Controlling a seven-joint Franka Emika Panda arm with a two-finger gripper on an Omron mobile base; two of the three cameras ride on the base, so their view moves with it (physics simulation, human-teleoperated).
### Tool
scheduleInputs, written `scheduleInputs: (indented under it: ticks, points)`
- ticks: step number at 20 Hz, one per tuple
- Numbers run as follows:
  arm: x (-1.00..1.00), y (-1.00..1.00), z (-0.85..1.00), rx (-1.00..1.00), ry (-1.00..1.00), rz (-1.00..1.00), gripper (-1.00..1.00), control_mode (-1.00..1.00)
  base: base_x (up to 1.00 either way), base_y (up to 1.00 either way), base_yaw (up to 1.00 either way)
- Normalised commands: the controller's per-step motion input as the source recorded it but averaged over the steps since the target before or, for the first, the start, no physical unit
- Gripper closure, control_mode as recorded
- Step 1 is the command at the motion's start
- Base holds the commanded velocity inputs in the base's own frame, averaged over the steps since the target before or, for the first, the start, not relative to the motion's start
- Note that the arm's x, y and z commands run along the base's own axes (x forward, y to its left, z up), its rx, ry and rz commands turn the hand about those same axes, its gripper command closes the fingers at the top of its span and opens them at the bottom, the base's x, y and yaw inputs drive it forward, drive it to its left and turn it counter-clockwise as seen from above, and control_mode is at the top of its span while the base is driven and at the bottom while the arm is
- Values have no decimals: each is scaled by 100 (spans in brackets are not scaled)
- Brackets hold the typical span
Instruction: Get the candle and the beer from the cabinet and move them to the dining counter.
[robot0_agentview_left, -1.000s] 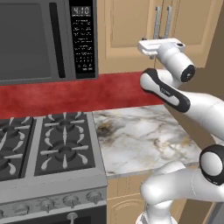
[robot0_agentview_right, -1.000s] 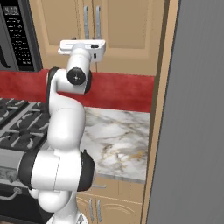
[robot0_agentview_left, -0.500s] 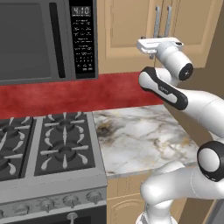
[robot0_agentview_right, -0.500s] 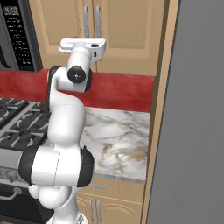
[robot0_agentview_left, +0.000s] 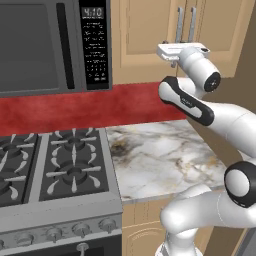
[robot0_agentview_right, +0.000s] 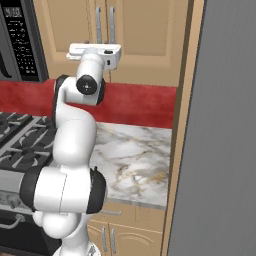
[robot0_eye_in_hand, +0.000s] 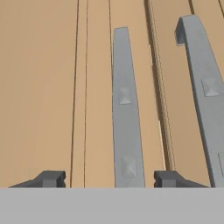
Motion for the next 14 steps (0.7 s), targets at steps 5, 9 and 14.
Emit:
scheduleInputs:
  ticks: [5,9,14]
  points:
    - [0,0,0,0,0,0,100,-100,0,0,0]
    - [0,0,0,0,0,0,100,-100,0,0,0]
    - [0,0,0,0,0,0,100,-100,0,0,0]
